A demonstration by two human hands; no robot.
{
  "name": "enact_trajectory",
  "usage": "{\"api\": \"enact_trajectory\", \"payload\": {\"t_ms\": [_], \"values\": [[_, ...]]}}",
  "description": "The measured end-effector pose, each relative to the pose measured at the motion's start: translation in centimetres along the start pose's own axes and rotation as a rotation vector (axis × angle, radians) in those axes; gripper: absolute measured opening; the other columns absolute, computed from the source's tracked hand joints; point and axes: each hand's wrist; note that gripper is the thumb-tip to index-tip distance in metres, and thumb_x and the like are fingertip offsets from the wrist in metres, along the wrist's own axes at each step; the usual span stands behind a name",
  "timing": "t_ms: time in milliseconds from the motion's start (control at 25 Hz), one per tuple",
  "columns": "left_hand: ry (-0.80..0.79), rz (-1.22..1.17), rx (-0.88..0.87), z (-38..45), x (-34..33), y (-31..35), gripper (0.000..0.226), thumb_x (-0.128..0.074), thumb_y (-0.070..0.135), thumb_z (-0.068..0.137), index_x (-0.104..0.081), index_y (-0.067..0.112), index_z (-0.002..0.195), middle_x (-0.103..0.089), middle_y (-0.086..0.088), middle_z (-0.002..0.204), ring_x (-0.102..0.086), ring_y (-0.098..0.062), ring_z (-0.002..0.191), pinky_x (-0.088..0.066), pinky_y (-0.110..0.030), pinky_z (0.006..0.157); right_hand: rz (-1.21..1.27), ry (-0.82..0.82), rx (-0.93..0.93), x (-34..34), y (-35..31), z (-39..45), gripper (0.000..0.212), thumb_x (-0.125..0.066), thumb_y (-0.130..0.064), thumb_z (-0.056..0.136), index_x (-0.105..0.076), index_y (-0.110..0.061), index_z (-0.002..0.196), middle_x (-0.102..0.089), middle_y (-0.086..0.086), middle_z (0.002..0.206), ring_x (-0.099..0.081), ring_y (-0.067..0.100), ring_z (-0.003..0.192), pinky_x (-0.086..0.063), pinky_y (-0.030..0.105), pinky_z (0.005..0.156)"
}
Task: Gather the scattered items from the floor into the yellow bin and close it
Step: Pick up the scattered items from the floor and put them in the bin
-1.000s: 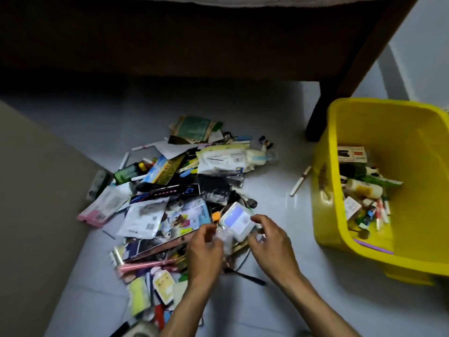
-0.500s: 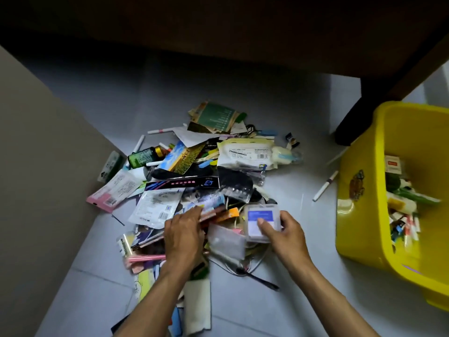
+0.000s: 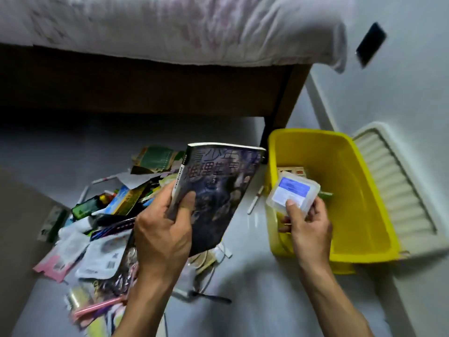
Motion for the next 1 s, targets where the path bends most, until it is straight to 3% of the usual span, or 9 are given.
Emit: {"api": "enact_trajectory", "payload": {"t_ms": [80, 160, 280, 360, 560, 640, 800, 920, 1000], "values": [[-0.059, -0.181, 0.018, 0.3, -2.1, 3.6, 0.005, -0.068, 0.022, 0.091, -0.070, 0.025, 0.096, -0.067, 0.018, 0.075, -0.062, 0.003, 0.069, -0.043, -0.006, 0.058, -0.105, -0.029, -0.037, 2.7, -0.7, 1.9, 0.061, -0.070, -0.028, 0.089, -0.040, -0.025, 0.142, -0.062, 0.005, 0.129, -0.064, 0.019, 0.110, -0.057, 0.045, 0.086], [-0.120, -0.426, 0.110, 0.7, -4.2, 6.3, 0.014, -0.074, 0.017, 0.084, -0.072, 0.023, 0.096, -0.074, 0.006, 0.083, -0.071, -0.008, 0.075, -0.056, -0.020, 0.064, -0.143, -0.177, -0.024, 4.5, -0.8, 2.6, 0.084, -0.072, -0.046, 0.084, -0.026, -0.028, 0.152, -0.048, 0.000, 0.147, -0.048, 0.016, 0.131, -0.046, 0.041, 0.104], [-0.220, -0.744, 0.264, 1.3, -7.7, 9.3, 0.014, -0.076, 0.017, 0.081, -0.073, 0.017, 0.095, -0.076, -0.007, 0.091, -0.074, -0.027, 0.082, -0.061, -0.036, 0.067, 0.140, -0.505, -0.030, 6.6, -0.7, 3.1, 0.063, -0.071, -0.044, 0.081, -0.050, -0.026, 0.138, -0.059, -0.001, 0.137, -0.055, 0.014, 0.126, -0.049, 0.032, 0.098], [-0.265, -0.845, 0.409, 2.2, -10.5, 10.1, 0.015, -0.073, 0.015, 0.084, -0.072, 0.015, 0.099, -0.076, -0.009, 0.093, -0.074, -0.026, 0.083, -0.060, -0.034, 0.065, 0.294, -0.425, -0.064, 8.6, -0.2, 4.3, 0.046, -0.079, -0.034, 0.077, -0.065, -0.020, 0.119, -0.070, 0.007, 0.120, -0.067, 0.021, 0.108, -0.055, 0.037, 0.087], [-0.384, -0.578, 0.651, 1.6, -16.3, 7.5, 0.039, -0.060, 0.020, 0.096, -0.055, 0.016, 0.134, -0.063, 0.007, 0.118, -0.063, -0.013, 0.104, -0.054, -0.032, 0.090, -0.054, -0.014, 0.063, 12.4, 0.5, 9.3, 0.017, -0.069, -0.016, 0.089, -0.072, -0.013, 0.105, -0.075, 0.003, 0.100, -0.069, 0.022, 0.097, -0.054, 0.042, 0.088], [-0.378, -0.481, 0.674, -0.8, -16.3, 4.7, 0.037, -0.058, 0.021, 0.097, -0.056, 0.023, 0.134, -0.059, 0.012, 0.117, -0.059, -0.011, 0.110, -0.050, -0.037, 0.099, -0.326, -0.059, 0.026, 12.8, 0.9, 11.4, 0.021, -0.063, -0.016, 0.094, -0.067, -0.012, 0.114, -0.072, 0.006, 0.105, -0.066, 0.027, 0.105, -0.052, 0.040, 0.089], [-0.354, -0.422, 0.749, -4.4, -15.2, -0.7, 0.033, -0.054, 0.015, 0.099, -0.059, 0.031, 0.128, -0.062, 0.008, 0.123, -0.058, -0.013, 0.115, -0.048, -0.042, 0.101, -0.841, -0.107, 0.005, 12.5, 1.5, 12.1, 0.059, -0.061, -0.016, 0.094, -0.037, -0.006, 0.147, -0.045, 0.018, 0.147, -0.044, 0.034, 0.134, -0.036, 0.039, 0.106], [-0.328, -0.406, 0.756, -6.0, -14.0, -3.3, 0.033, -0.055, 0.013, 0.098, -0.061, 0.033, 0.123, -0.063, 0.011, 0.119, -0.057, -0.002, 0.108, -0.052, -0.024, 0.080, -0.834, -0.148, 0.237, 10.0, 1.3, 9.2, 0.052, -0.063, -0.012, 0.091, -0.048, -0.009, 0.141, -0.048, 0.013, 0.146, -0.044, 0.031, 0.134, -0.035, 0.038, 0.108], [-0.296, -0.384, 0.786, -7.2, -12.6, -5.2, 0.034, -0.055, 0.009, 0.097, -0.062, 0.026, 0.126, -0.063, 0.007, 0.124, -0.058, -0.006, 0.111, -0.053, -0.028, 0.087, -0.814, -0.197, 0.381, 7.2, 1.3, 6.2, 0.038, -0.063, -0.009, 0.090, -0.060, -0.007, 0.128, -0.056, 0.012, 0.138, -0.050, 0.030, 0.129, -0.038, 0.040, 0.107]]}}
Point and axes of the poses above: each hand's wrist, its own z-axis towards the middle knuckle, its own x-axis out of the back of the hand, y = z × x
